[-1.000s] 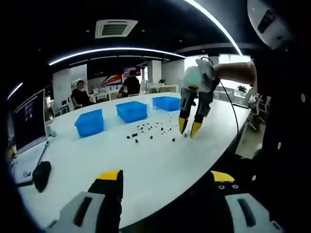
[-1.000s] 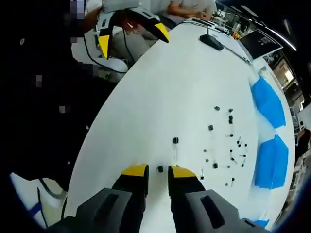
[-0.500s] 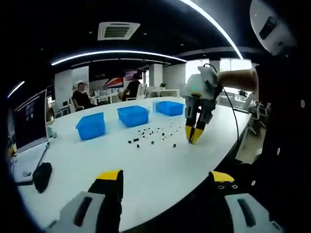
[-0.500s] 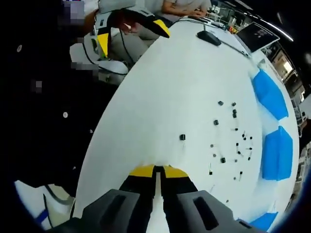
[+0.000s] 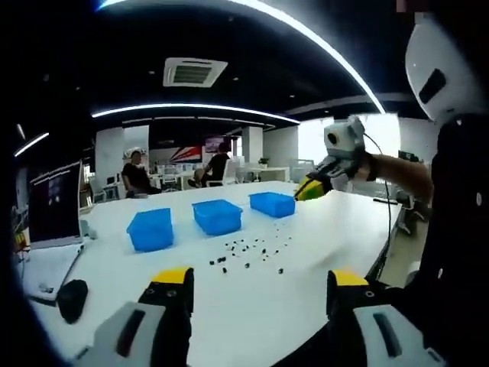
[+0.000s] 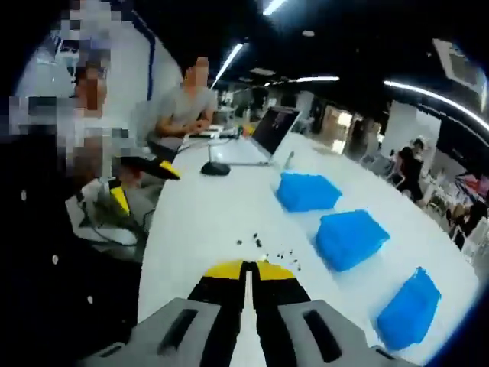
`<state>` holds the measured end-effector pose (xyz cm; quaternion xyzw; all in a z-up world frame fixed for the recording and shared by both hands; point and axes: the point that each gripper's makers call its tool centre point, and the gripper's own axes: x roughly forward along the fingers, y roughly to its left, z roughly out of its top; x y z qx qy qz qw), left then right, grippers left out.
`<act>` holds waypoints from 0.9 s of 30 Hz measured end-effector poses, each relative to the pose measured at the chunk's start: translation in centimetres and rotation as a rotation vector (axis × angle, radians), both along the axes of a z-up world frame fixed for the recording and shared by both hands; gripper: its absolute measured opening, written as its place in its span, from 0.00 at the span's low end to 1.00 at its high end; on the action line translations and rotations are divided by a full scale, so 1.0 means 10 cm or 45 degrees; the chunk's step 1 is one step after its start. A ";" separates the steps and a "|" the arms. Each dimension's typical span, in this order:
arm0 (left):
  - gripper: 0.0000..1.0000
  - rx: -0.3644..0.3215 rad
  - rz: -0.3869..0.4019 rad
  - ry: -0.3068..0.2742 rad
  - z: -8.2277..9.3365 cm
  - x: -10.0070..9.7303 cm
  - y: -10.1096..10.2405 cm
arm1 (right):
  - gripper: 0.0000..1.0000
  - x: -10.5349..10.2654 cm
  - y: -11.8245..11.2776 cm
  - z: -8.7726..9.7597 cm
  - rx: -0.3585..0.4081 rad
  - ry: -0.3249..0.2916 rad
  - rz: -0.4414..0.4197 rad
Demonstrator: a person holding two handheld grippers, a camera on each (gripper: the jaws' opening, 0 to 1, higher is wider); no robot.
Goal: Pick up the resistors one by one and place each resistor into its matching bin, sorting the parts by color and model until every resistor is separated into the correct bin for its type
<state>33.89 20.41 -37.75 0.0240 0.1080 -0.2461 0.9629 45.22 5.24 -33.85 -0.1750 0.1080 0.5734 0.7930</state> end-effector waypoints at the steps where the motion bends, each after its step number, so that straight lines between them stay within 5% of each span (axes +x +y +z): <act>1: 0.71 0.001 0.014 -0.022 0.04 0.01 0.00 | 0.07 0.02 0.00 0.11 0.086 -0.025 -0.046; 5: 0.72 -0.010 0.094 -0.070 0.14 0.06 0.08 | 0.07 0.08 0.05 0.43 0.384 -0.030 -0.176; 8: 0.72 0.006 0.129 -0.088 0.18 0.06 0.14 | 0.07 0.17 0.20 0.55 0.458 -0.051 -0.194; 11: 0.72 -0.029 0.131 -0.094 0.23 0.03 0.15 | 0.07 0.23 0.44 0.68 0.530 0.055 -0.146; 17: 0.72 -0.049 0.284 -0.106 0.29 0.04 0.40 | 0.07 0.56 0.98 0.84 0.514 0.030 -0.103; 27: 0.73 -0.021 0.490 -0.128 0.30 0.11 0.81 | 0.07 1.40 1.85 0.72 0.398 -0.016 -0.142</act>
